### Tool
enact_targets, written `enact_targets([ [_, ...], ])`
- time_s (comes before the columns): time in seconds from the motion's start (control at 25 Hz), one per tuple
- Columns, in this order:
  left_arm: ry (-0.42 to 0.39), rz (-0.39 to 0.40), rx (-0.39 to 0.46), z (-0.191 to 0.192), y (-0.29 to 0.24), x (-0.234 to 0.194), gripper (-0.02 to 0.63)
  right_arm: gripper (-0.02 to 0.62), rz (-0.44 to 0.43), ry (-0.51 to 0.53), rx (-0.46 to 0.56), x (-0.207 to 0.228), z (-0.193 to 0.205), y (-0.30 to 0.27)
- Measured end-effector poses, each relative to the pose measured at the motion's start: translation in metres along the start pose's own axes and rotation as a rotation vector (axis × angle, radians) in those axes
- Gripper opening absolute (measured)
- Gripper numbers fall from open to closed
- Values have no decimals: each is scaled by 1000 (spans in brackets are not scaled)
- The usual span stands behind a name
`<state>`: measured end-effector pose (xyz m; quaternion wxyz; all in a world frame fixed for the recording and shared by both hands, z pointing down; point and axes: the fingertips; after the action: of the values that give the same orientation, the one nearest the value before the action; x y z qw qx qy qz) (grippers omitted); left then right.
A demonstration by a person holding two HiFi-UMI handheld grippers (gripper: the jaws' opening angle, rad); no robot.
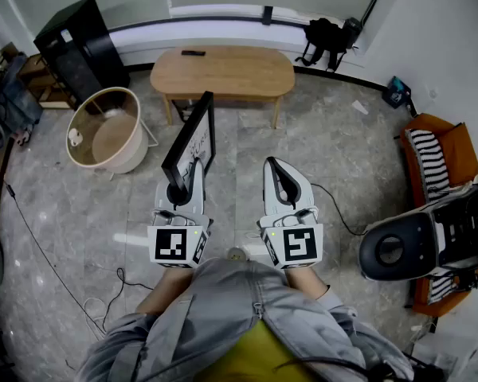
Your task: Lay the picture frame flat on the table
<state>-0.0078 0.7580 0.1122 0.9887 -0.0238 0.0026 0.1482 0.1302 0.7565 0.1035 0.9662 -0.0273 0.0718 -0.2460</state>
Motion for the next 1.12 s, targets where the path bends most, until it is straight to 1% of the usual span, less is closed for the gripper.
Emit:
enact_targets([
  [0.12,5,-10,-9,-9,-29,2,11,-3,-9,-9,1,22,-5,-20],
  [0.28,6,-13,-21,-5,-71,24,11,-2,-19,-49,10,66,2,-35],
  [0.36,7,-8,-20,4,-67,21,11,-2,-19,-62,17,60,8,-36],
  [0.48,14,1,-14,16,-51,-14,11,-2,-5,-55,13,24,13,-49],
  [0.6,26,-4,-14,28,-69,-39,11,-2,-6,-50,1,18,24,-79],
  [0.72,35,-3,-17,38,-106,-66,11,-2,-9,-43,-6,25,32,-126],
  [0.88,37,5,-36,46,-169,-116,11,-2,-11,-43,-11,34,34,-206],
  [1.12,33,34,-33,30,-251,-193,11,-2,13,-30,-6,41,17,-309],
])
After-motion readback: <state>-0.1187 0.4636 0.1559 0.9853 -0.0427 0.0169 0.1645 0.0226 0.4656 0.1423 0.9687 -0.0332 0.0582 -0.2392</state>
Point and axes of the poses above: the fingertips, and each gripper's own axes: y backward along the fingers, x to its right, z out of its underside, and after that the axes turned 8 degrees about -x, right-handed
